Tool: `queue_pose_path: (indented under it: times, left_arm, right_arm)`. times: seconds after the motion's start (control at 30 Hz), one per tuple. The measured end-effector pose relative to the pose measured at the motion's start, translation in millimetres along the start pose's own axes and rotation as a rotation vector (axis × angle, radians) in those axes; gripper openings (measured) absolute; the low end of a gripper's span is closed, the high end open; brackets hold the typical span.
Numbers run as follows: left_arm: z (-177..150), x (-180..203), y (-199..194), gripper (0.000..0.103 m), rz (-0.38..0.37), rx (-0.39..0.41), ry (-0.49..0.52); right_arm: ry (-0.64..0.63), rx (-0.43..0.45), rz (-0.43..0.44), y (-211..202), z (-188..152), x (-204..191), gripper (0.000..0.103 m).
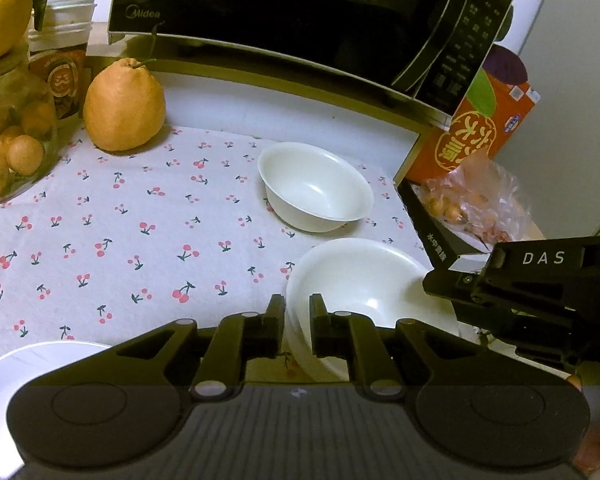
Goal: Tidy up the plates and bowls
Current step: 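Open both grippers to release the nested bowl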
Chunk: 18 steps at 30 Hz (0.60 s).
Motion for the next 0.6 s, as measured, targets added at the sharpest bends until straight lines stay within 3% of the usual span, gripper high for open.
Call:
queue_pose_path:
  times: [0.2,0.37,0.43,0.5,0.6]
  left_arm:
    - [1,-1,-2,0.022,-0.004,-0.004,0.005]
    - [1,-3,-8,0.030,-0.009,-0.022,0.013]
    - [2,-3,-13,0.042,-0.015,-0.028,0.023]
    - [2,-2,-18,0.056,-0.021,-0.053,0.026]
    - [1,-1,-25,0.068,-0.029,-0.081,0.038]
  right_arm:
    - [0.000,-0.006,-0.003,-1,0,3,0.027]
    - [-0.007,0.000,0.010,-6,1,1,0.046]
    - [-0.008,0.007,0.019,-9,2,0,0.051]
    - [-0.012,0.009,0.024,-12,4,-1,0.066]
    - [-0.022,0.016,0.024,-16,4,-2,0.075]
Point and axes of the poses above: each gripper's, at about its wrist camera, not at the fingertips, and y roughly the way its jaws point, x to its right, z to its top, the point moved 6 cm from there along y, roughly the way its jaws point, and after that the axes turned 15 degrees about -y, right-handed, at the moved point
